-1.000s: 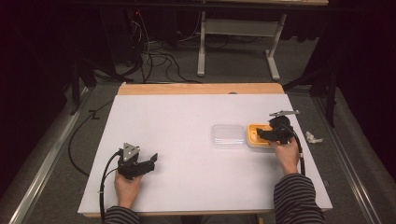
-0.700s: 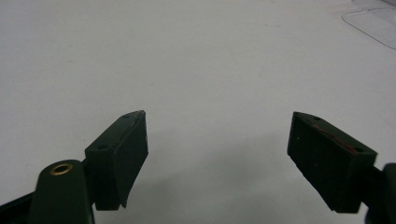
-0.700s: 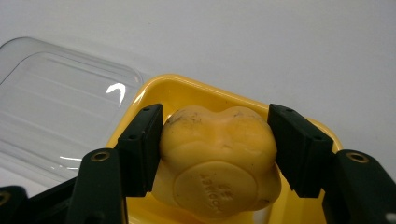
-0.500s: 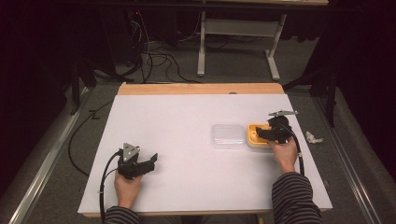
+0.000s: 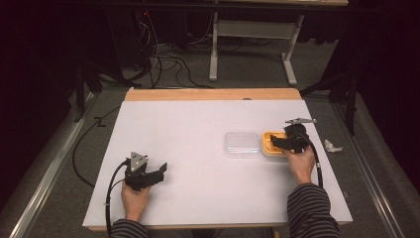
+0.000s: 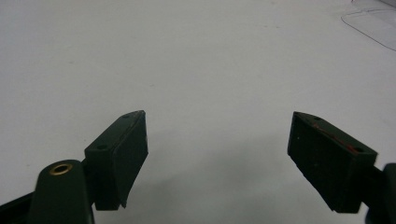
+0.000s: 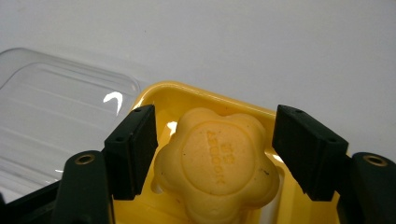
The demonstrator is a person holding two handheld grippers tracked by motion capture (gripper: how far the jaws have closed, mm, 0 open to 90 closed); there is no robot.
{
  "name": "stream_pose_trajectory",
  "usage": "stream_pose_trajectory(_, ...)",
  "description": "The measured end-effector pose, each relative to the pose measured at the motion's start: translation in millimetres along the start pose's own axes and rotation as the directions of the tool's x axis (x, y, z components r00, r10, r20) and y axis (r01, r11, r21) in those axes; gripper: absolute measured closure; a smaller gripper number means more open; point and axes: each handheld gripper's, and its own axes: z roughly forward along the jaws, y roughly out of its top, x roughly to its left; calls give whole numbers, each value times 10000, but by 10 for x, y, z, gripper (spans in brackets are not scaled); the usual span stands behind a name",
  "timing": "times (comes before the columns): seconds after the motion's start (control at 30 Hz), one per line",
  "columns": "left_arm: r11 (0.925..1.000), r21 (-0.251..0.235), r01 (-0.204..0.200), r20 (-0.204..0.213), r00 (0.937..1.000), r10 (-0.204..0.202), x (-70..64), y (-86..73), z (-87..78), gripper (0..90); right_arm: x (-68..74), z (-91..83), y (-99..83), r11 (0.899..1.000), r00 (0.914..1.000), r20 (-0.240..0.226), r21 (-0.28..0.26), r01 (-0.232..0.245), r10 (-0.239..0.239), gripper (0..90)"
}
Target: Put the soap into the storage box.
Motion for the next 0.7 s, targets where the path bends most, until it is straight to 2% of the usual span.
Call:
stream_pose_trajectory(0.33,10000,-34,-31,-40,10000,31,0,-1,0,207,69,-205,-47,9967,9996,287,-814,-59,83,285)
stream_pose_trajectory(0.57,9999,-96,-45,-2,10000,45,-5,-2,-7,206,44,-335,-105,9890,9991,45,-1422,-419,430,220)
stream_pose_trajectory(0.7,9999,-103,-75,35,10000,75,-8,-3,-14,205,43,-390,-127,9874,9986,-62,-1495,-525,522,171)
